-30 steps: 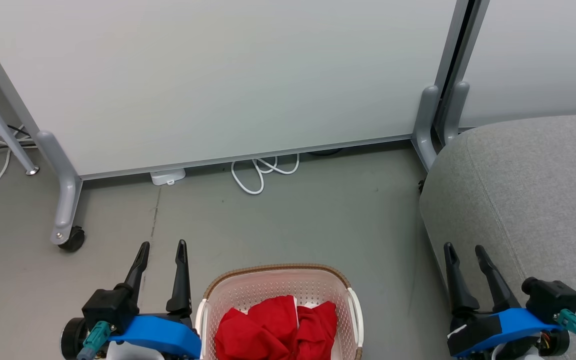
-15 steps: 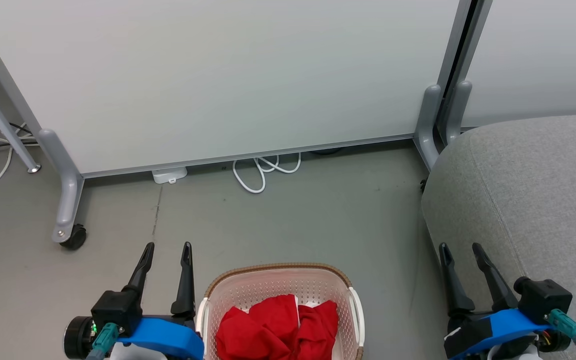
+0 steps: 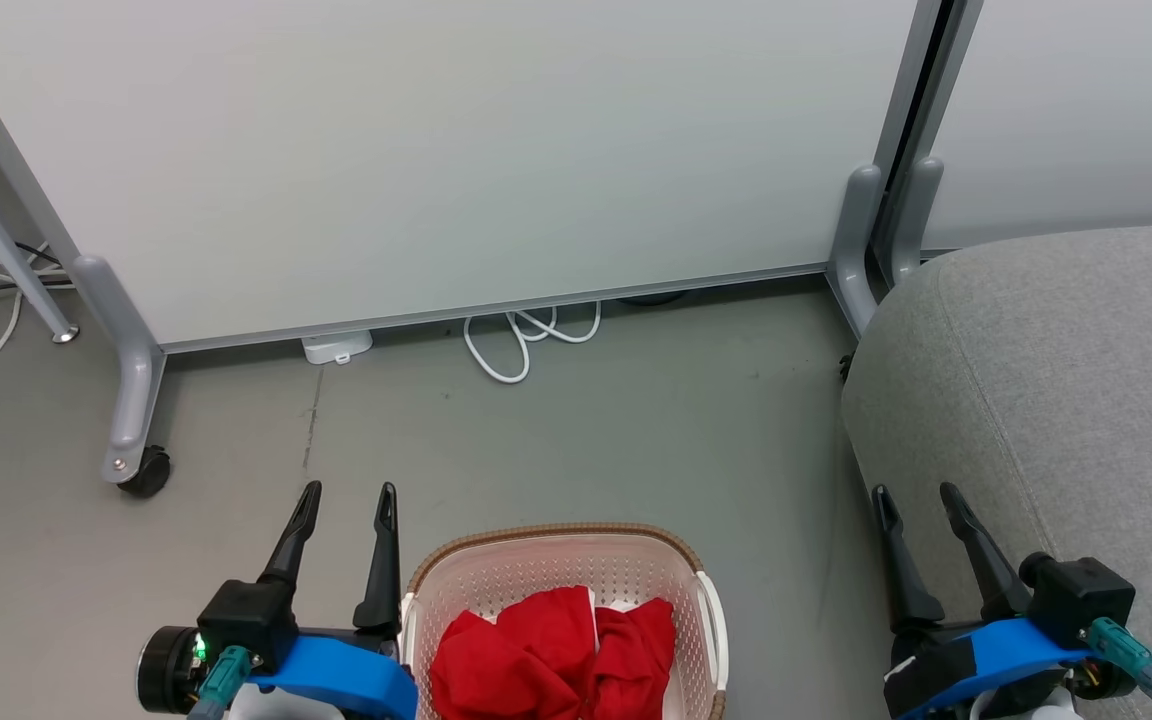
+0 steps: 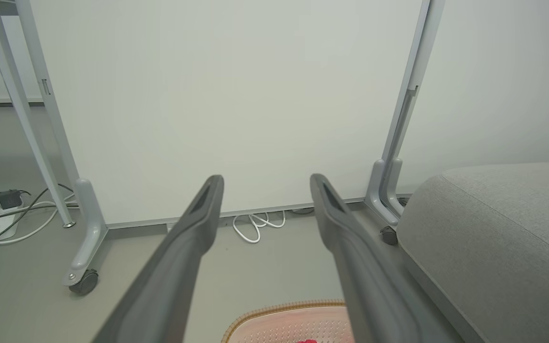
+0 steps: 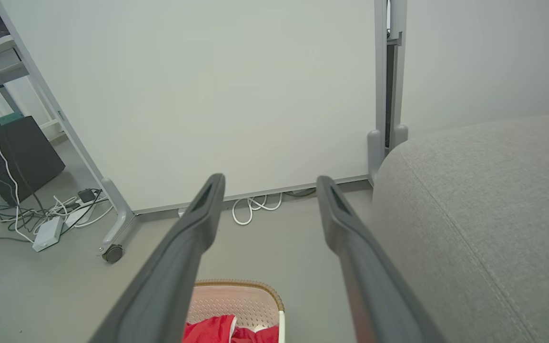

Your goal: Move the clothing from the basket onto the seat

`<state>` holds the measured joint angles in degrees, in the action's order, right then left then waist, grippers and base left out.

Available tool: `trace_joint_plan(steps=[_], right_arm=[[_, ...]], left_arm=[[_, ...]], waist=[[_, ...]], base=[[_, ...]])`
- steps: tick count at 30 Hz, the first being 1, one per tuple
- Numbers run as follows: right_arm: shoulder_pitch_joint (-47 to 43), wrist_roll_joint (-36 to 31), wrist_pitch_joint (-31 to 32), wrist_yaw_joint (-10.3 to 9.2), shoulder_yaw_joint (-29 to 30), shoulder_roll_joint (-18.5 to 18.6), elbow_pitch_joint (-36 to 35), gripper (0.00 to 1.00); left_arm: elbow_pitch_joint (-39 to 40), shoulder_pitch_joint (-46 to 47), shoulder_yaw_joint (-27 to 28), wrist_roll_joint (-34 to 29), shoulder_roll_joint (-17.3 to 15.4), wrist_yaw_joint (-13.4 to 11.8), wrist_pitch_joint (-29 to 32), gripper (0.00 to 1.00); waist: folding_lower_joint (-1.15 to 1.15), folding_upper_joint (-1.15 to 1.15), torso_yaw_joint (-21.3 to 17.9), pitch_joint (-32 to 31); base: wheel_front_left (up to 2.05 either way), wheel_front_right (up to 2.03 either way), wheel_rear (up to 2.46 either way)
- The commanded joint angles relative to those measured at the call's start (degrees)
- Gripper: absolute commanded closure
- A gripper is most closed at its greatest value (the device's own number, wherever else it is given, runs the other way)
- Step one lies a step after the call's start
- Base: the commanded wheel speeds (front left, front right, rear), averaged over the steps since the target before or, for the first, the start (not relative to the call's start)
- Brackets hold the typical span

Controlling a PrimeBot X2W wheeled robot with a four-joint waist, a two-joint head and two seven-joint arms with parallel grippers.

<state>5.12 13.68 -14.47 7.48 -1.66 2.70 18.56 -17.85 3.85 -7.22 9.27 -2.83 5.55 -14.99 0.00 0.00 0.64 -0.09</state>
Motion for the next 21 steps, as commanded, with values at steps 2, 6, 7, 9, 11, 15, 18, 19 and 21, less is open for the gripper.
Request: trace_joint_plan(steps=[2,6,7,9,11,15,18,19,21], right_arm=[[0.64,0.34,-0.26,0.03,-0.02,0.34,0.13,0.00],[0.65,0.39,-0.29,0.03,0.12,0.34,0.16,0.00],[0.67,0.42,-0.29,0.03,0.09,0.34,0.16,0.00],[0.81,0.48,-0.28,0.03,-0.08,0.34,0.00,0.00],[1.09,0.50,-0.22,0.03,-0.44,0.33,-0.24,0.00],[2.64,0.66,-0.01,0.03,-1.79,0.33,-1.14,0.00],[4.00,0.63,0.03,0.03,-2.66,0.33,-1.94,0.00],[4.69,0.50,0.07,0.03,-2.91,0.32,-2.24,0.00],[6.14,0.27,0.12,0.03,-3.50,0.31,-2.79,0.00]], left_arm=[[0.16,0.34,-0.10,0.34,-0.11,-0.32,-0.30,0.00],[0.24,0.36,-0.35,0.67,-0.11,-0.41,-0.30,0.00],[0.23,0.40,-0.36,0.69,-0.11,-0.43,-0.30,0.00],[0.17,0.60,-0.29,0.68,-0.11,-0.40,-0.30,0.00],[-0.16,0.72,-0.16,0.68,-0.11,-0.45,-0.30,0.00],[-1.31,1.61,-0.11,0.27,-0.12,-0.14,-0.30,0.00],[-3.08,2.83,-0.15,0.07,-0.22,0.10,-0.29,0.00],[-3.92,3.46,-0.13,0.24,-0.24,0.27,-0.29,0.00],[-5.44,5.19,-0.31,0.04,-0.50,0.49,-0.29,0.00]], waist=[[0.00,0.00,-0.09,0.02],[0.00,0.00,-0.14,0.12],[0.00,0.00,-0.16,0.19],[0.00,0.00,-0.23,0.54],[0.00,0.00,-0.52,1.16],[0.00,0.00,-1.76,3.94],[0.00,0.00,-2.83,7.21],[0.00,0.00,-3.21,8.50],[0.00,0.00,-4.11,11.30]], base=[[0.00,0.00,0.00],[0.00,0.00,0.00],[0.00,0.00,0.00],[0.00,0.00,0.00],[0.00,0.00,0.00],[0.00,0.00,0.00],[0.00,0.00,0.00],[0.00,0.00,0.00],[0.00,0.00,0.00]])
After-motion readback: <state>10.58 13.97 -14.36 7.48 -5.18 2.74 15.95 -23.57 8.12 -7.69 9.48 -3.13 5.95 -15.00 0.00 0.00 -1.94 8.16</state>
